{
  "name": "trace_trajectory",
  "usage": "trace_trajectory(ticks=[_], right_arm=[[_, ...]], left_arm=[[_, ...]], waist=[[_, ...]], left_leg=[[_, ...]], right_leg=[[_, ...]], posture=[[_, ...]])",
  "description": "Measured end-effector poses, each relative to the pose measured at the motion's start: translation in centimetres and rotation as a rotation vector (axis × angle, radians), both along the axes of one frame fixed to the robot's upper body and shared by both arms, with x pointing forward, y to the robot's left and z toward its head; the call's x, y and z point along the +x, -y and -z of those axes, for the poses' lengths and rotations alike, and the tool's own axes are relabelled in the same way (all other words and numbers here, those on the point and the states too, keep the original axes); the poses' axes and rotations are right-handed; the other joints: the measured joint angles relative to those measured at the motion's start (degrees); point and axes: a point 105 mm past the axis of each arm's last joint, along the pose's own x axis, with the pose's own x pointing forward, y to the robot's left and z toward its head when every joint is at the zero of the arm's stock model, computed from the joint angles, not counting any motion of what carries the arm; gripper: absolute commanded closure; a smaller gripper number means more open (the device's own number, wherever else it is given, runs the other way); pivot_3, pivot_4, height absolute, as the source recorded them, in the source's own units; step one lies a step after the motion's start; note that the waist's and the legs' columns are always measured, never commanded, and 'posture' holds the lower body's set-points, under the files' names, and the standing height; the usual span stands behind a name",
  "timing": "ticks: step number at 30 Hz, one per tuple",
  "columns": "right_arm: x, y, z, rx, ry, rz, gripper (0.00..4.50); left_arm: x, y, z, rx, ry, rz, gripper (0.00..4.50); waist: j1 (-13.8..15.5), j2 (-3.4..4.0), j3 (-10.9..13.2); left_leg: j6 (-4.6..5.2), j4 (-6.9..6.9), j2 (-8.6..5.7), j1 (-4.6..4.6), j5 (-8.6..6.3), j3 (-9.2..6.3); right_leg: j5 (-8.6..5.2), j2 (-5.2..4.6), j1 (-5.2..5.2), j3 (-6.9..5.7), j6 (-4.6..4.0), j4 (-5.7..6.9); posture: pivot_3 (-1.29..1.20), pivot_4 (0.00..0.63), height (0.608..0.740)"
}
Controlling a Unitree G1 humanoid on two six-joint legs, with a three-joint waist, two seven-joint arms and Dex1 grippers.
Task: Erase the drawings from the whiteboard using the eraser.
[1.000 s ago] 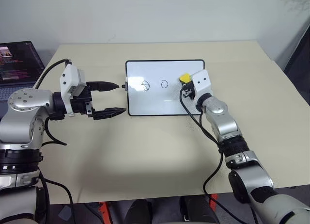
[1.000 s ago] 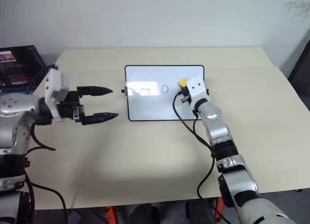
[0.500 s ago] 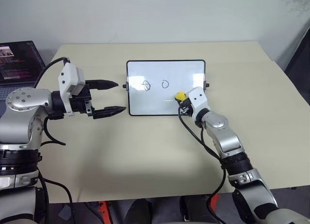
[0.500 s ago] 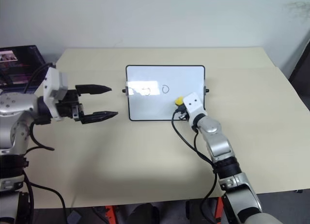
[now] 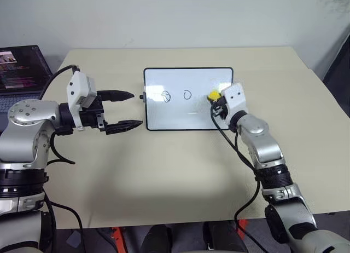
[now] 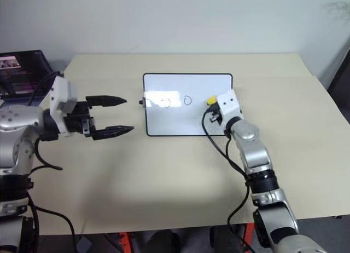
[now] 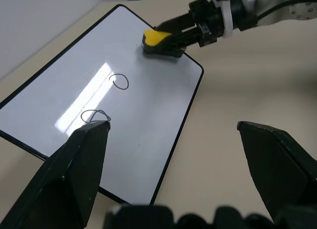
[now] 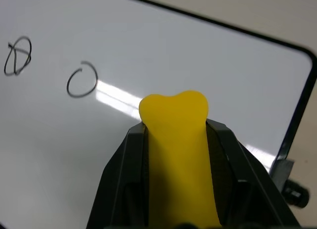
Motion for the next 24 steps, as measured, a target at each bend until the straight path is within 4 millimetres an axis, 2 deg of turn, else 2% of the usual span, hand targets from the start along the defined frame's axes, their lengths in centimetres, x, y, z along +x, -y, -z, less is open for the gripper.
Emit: trace_trajectory(ticks=[13,19,24], right_arm=[[0.1,-0.9,-1.2,0.028,0.025,-0.016,3.26],[0.5,-2.2,-3.4,0.043,0.08,-0.045,3.26],[1.1,-3.3,-2.9,0.049,0.074,-0.066,3.26]], left_arm=[[-0.1,-0.2,0.4,0.009,0.005,-0.006,0.0],[-0.1,-0.3,0.3,0.011,0.006,-0.009,0.0],[-0.1,-0.5,0.3,0.012,0.01,-0.025,0.0]], waist=[[0.0,0.0,0.0],[0.0,0.01,0.0],[0.0,0.01,0.0]], left_leg=[[0.0,0.0,-0.01,-0.02,0.0,0.01],[-0.02,0.0,-0.01,-0.02,0.01,0.0],[-0.09,0.01,-0.01,-0.02,0.05,0.02]], right_leg=[[0.0,-0.01,-0.01,0.0,0.0,-0.01],[0.0,0.0,-0.02,-0.01,0.0,0.0],[0.0,-0.01,-0.02,0.01,0.0,0.0]], posture=[[0.0,0.15,0.74],[0.0,0.15,0.74],[0.0,0.15,0.74]])
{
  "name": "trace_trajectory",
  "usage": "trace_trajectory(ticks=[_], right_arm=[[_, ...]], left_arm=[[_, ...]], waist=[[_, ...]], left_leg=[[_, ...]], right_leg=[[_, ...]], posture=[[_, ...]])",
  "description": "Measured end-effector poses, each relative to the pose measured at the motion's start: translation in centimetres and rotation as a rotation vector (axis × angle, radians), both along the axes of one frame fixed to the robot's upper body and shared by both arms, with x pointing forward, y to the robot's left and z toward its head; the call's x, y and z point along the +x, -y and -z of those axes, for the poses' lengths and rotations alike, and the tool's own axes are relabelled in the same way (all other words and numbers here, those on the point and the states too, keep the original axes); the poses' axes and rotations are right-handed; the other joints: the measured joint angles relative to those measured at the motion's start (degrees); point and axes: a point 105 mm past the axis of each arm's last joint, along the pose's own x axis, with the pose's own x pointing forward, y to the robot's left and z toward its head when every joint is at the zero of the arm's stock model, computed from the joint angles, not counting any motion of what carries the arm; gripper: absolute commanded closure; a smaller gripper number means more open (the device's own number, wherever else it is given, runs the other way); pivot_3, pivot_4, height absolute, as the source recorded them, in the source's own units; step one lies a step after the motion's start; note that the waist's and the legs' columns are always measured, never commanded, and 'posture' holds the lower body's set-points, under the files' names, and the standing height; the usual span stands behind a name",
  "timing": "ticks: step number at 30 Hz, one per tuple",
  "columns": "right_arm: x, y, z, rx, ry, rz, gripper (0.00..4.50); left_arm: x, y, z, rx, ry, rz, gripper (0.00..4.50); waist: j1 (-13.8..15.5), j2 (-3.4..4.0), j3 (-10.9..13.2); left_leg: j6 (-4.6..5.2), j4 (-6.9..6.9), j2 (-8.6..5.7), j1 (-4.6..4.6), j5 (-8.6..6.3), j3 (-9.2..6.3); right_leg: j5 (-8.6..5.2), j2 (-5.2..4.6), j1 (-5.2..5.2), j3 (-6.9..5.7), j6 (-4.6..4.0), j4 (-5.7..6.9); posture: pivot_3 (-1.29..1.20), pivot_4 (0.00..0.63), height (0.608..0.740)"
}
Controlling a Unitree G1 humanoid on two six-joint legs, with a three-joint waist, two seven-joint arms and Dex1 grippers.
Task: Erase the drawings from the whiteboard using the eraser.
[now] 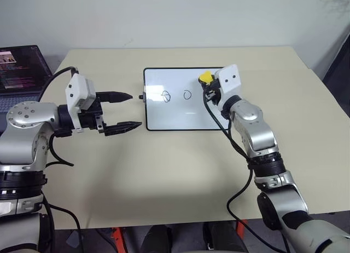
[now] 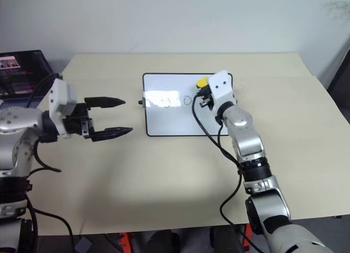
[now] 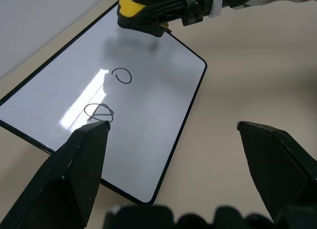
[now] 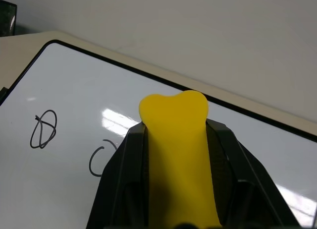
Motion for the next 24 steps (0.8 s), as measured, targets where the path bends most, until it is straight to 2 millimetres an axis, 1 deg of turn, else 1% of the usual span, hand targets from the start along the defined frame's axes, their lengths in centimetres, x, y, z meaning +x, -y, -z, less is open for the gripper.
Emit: trace_trajectory(ticks=[5,8,12,16,24], right_arm=[[0.4,-1.9,0.7,-0.04,0.021,-0.045,3.26],[0.7,-2.7,1.3,-0.066,0.027,-0.062,3.26],[1.0,-3.0,1.9,-0.069,0.018,-0.068,3.26],[1.1,-3.1,1.4,-0.068,0.042,-0.073,3.26],[1.2,-3.0,1.4,-0.069,0.046,-0.072,3.26]], left_arm=[[0.1,-0.1,0.0,0.004,0.007,-0.011,0.0],[0.0,-0.4,0.0,0.018,0.014,-0.018,0.0],[-0.2,-0.8,0.4,0.031,0.001,-0.035,0.0],[-0.3,-1.5,0.2,0.032,0.011,-0.059,0.0],[-0.2,-1.5,0.0,0.03,0.021,-0.069,0.0]], waist=[[-0.1,0.0,0.0],[-0.2,0.0,0.0],[-0.3,0.0,0.0],[-0.3,0.0,0.0],[-0.3,0.01,0.0]], left_leg=[[-0.06,0.0,0.01,0.0,0.03,-0.01],[-0.07,0.0,0.0,0.0,0.04,0.0],[-0.07,0.0,0.01,-0.01,0.04,-0.01],[-0.07,0.0,0.02,-0.01,0.04,-0.01],[-0.07,0.0,0.02,-0.01,0.04,-0.01]], right_leg=[[0.0,0.0,-0.01,-0.01,0.0,0.01],[0.0,0.0,-0.01,0.0,0.0,0.0],[0.0,0.0,-0.01,0.0,0.0,0.0],[0.0,0.0,-0.02,-0.01,0.0,0.0],[0.0,0.0,-0.02,-0.01,0.0,0.01]], posture=[[0.0,0.15,0.74],[0.0,0.15,0.74],[0.0,0.15,0.74],[0.0,0.15,0.74],[0.0,0.15,0.74]])
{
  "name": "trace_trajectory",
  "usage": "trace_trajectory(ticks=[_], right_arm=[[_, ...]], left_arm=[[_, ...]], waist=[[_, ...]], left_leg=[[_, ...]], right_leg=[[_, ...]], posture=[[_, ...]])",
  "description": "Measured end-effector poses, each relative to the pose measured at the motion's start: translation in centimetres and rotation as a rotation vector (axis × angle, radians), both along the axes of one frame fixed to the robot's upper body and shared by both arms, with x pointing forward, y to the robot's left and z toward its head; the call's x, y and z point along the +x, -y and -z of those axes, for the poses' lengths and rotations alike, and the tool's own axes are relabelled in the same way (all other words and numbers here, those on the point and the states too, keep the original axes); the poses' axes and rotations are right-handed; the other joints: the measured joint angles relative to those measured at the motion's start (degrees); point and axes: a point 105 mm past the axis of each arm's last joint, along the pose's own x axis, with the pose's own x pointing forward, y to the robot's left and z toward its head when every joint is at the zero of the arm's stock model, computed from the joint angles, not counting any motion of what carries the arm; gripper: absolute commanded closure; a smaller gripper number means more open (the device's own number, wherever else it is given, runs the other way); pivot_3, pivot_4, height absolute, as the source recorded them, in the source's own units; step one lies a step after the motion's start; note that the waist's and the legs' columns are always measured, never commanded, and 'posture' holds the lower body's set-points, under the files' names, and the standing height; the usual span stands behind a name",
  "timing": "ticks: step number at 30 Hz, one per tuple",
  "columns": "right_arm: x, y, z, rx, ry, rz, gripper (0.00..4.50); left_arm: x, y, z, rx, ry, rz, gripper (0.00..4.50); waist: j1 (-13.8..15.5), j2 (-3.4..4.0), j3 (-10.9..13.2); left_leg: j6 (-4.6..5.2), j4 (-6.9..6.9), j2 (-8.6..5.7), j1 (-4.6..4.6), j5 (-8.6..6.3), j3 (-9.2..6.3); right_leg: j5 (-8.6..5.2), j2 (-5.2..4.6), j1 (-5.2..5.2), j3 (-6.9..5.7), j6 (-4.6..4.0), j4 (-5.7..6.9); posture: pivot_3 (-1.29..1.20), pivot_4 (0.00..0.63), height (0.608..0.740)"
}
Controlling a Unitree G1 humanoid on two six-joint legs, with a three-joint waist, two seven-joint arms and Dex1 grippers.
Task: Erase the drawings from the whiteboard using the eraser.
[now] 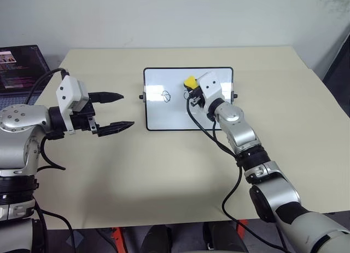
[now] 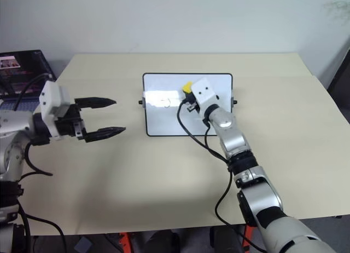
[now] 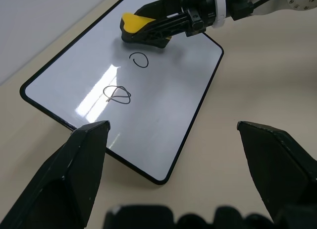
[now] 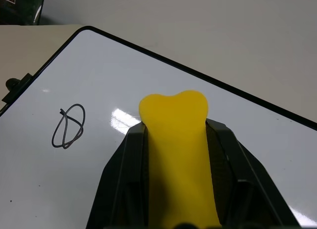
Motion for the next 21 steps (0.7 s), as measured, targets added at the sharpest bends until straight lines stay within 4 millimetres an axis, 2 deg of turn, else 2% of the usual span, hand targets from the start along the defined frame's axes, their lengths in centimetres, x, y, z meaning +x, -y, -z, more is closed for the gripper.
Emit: trace_trajectory(ticks=[9,21], right_arm=[[0.4,-0.2,-1.2,-0.006,0.026,-0.001,3.26],[1.0,-0.7,-0.9,-0.007,0.015,-0.003,3.26]], left_arm=[[0.0,0.1,-0.3,0.0,0.008,0.003,0.0],[0.0,0.1,-0.3,0.0,0.009,0.005,0.0]], waist=[[0.0,0.0,0.0],[-0.2,0.0,0.0]], left_leg=[[0.0,0.0,0.0,0.0,0.0,0.0],[-0.01,0.0,0.0,0.0,0.0,0.0]], right_leg=[[0.0,0.0,0.0,0.0,0.0,0.0],[0.0,0.0,0.0,0.0,0.0,0.0]], posture=[[0.0,0.15,0.74],[0.0,0.15,0.74]])
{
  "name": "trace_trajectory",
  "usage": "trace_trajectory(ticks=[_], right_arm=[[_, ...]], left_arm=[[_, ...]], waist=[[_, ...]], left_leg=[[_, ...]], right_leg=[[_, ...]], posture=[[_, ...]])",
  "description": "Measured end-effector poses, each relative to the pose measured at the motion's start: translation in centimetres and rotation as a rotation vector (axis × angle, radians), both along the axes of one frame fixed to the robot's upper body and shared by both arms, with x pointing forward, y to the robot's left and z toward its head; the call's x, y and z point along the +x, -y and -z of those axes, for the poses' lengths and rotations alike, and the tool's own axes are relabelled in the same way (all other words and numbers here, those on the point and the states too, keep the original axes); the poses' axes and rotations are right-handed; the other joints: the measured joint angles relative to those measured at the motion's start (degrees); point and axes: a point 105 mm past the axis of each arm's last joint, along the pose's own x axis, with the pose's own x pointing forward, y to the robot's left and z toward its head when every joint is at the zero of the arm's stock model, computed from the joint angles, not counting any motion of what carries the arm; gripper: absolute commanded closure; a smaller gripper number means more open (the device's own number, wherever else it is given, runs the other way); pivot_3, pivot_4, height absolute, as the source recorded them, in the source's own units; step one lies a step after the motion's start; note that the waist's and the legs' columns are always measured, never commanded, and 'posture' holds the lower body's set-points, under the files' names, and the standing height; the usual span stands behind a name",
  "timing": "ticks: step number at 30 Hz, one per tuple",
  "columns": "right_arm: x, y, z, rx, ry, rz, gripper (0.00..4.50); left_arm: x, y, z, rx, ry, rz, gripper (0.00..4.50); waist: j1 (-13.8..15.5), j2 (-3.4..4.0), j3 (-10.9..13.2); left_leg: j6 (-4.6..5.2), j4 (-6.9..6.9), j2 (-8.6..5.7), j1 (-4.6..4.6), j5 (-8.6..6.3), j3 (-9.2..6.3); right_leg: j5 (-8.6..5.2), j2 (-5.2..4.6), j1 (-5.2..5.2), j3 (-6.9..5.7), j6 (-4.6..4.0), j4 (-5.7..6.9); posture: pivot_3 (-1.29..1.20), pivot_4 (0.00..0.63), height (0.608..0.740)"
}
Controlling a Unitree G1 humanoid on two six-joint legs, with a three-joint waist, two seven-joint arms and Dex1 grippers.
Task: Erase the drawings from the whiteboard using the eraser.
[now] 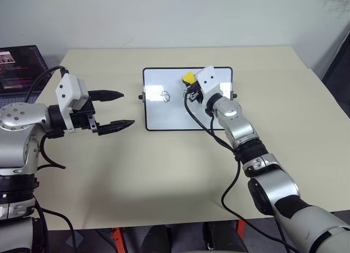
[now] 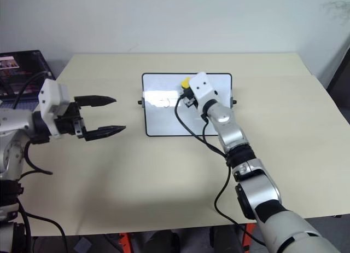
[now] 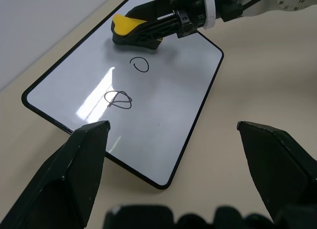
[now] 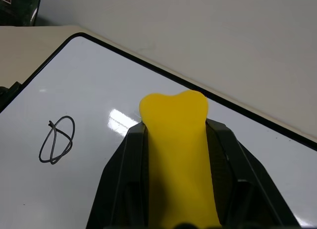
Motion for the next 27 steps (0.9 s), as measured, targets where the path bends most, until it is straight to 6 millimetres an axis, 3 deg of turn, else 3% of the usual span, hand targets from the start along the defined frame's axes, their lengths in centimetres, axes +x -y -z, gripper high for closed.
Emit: trace_trajectory(ticks=[27], right_arm=[[0.2,-1.2,1.6,-0.017,-0.025,-0.018,3.26]], left_arm=[[0.1,0.0,-0.2,-0.004,-0.006,-0.004,0.0]], waist=[[-0.9,0.01,0.0]], left_leg=[[-0.01,0.0,0.0,0.0,0.01,0.0]], right_leg=[[0.0,0.0,0.0,0.0,0.0,0.01]], posture=[[0.0,0.15,0.74]])
